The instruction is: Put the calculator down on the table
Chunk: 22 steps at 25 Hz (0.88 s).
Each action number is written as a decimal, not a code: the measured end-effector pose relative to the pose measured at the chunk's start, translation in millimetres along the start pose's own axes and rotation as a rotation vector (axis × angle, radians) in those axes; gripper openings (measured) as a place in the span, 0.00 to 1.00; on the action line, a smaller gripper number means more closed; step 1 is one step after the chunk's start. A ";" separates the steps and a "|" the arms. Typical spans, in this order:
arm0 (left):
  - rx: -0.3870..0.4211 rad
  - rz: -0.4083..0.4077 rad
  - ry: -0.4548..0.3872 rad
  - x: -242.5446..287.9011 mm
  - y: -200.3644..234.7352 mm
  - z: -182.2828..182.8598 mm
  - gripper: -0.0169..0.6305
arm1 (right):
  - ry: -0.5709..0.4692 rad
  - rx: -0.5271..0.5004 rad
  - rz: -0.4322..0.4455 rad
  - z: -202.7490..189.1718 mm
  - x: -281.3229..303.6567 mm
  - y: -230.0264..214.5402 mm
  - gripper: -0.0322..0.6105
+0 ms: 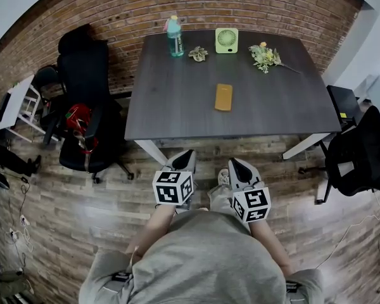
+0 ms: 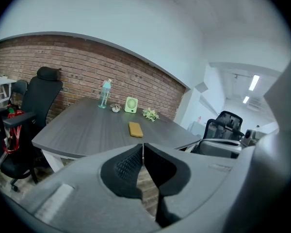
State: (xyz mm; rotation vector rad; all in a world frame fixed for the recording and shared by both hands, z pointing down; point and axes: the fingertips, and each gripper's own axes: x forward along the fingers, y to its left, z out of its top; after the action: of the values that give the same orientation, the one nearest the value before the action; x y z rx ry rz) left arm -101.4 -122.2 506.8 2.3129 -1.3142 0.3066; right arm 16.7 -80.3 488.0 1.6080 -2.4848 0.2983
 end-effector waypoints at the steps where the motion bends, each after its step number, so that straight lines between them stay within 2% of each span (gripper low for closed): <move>1: -0.001 0.000 -0.002 -0.5 -0.2 0.2 0.06 | 0.001 -0.003 -0.002 0.1 0.1 -0.1 0.05; 22: -0.017 -0.027 0.007 9.6 -3.2 3.0 0.06 | 0.018 -0.007 -0.026 4.8 4.3 -12.9 0.05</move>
State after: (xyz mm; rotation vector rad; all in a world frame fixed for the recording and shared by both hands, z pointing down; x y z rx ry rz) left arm -93.8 -129.5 507.2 2.3114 -1.2758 0.2936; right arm 26.5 -90.5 485.4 1.6262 -2.4467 0.2993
